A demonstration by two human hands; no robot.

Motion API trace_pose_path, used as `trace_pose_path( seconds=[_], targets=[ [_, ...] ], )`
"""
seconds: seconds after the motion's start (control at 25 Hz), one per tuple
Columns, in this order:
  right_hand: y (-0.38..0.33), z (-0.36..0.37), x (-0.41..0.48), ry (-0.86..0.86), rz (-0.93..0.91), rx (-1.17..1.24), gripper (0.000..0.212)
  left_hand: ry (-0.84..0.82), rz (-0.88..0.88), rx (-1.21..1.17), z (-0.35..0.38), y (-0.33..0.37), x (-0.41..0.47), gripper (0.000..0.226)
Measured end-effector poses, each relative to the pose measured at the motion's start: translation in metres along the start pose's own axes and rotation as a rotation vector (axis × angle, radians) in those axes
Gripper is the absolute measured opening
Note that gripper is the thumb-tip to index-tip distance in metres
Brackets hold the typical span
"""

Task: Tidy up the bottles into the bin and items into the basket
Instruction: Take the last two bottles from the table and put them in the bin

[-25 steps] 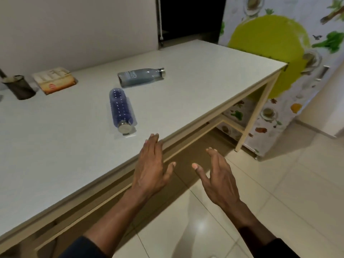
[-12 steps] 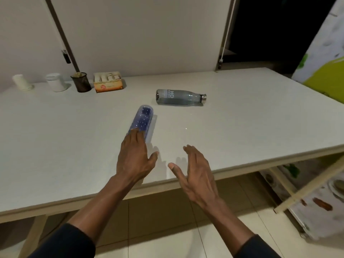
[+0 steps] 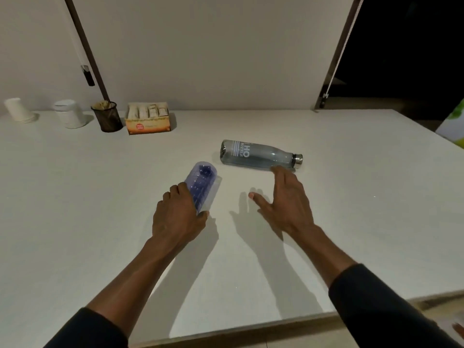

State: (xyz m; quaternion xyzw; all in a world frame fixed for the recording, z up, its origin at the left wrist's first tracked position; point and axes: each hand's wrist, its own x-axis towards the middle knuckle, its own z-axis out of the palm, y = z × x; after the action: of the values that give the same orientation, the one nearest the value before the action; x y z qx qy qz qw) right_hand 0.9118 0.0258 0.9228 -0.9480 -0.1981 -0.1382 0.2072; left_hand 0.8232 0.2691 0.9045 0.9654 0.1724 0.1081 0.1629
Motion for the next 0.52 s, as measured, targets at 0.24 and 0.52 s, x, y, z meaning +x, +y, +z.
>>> trace_pose_path(
  seconds=[0.24, 0.52],
  targets=[
    [0.029, 0.021, 0.099, -0.040, -0.064, -0.043, 0.083, -0.035, -0.094, 0.065, 0.003, -0.011, 0.012, 0.084],
    [0.078, 0.054, 0.175, -0.187, -0.111, -0.107, 0.101, 0.036, -0.107, 0.182, 0.006, 0.002, 0.008, 0.085]
  ],
)
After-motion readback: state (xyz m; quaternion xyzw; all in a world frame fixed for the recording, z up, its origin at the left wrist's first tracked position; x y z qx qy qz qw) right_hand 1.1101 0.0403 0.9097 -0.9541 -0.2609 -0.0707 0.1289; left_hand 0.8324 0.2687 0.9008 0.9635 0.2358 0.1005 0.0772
